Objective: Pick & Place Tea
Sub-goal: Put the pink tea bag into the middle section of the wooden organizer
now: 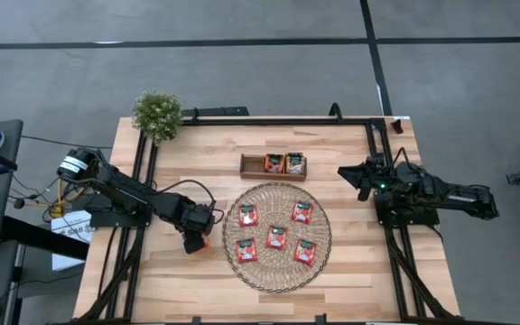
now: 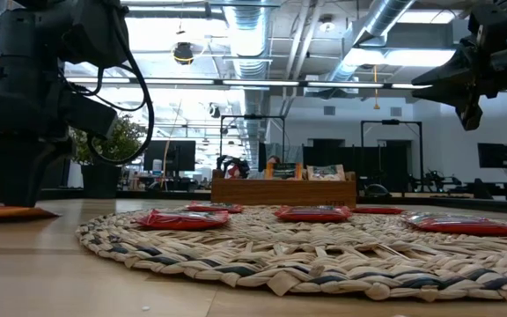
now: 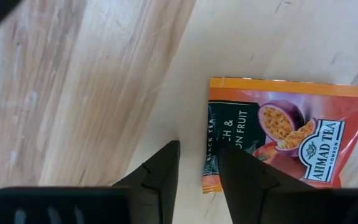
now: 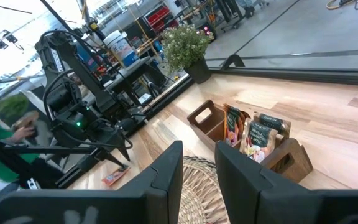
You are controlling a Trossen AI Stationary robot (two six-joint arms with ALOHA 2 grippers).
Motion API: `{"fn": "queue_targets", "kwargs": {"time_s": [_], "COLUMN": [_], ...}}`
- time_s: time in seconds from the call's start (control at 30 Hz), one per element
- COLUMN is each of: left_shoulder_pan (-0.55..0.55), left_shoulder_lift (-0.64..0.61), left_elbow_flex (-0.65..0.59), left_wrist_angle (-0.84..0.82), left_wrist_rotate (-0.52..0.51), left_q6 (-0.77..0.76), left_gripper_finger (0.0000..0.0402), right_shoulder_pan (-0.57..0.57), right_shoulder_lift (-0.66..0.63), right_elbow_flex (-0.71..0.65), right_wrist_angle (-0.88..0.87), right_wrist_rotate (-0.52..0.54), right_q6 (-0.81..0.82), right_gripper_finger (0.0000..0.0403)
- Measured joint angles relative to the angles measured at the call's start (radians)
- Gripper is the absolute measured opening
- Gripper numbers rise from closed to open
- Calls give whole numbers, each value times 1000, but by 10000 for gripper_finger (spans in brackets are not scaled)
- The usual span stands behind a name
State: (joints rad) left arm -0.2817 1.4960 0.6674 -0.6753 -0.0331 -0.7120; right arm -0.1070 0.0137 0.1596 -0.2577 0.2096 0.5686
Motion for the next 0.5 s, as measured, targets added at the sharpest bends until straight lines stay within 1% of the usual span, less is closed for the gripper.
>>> {"fn": "queue_targets", "kwargs": {"time_s": [0.17,0.4,0.5], "left_shoulder_pan": [0,1,1], "left_shoulder_lift": [0,0,0], "left_elbow_flex": [-1,-1,-1], "left_wrist_angle": [16,28,32], "left_wrist_rotate": [-7,-17,-15], "left_q6": [-1,2,2], "left_gripper_finger": [75,8,2], "right_shoulder_pan": [0,0,0], "right_shoulder_lift": [0,0,0], "right_elbow_flex": [0,0,0], "right_wrist_angle": [0,0,0], "right_wrist_rotate": [0,0,0], "right_q6": [0,0,0], "right_gripper_finger": [87,87,87]}}
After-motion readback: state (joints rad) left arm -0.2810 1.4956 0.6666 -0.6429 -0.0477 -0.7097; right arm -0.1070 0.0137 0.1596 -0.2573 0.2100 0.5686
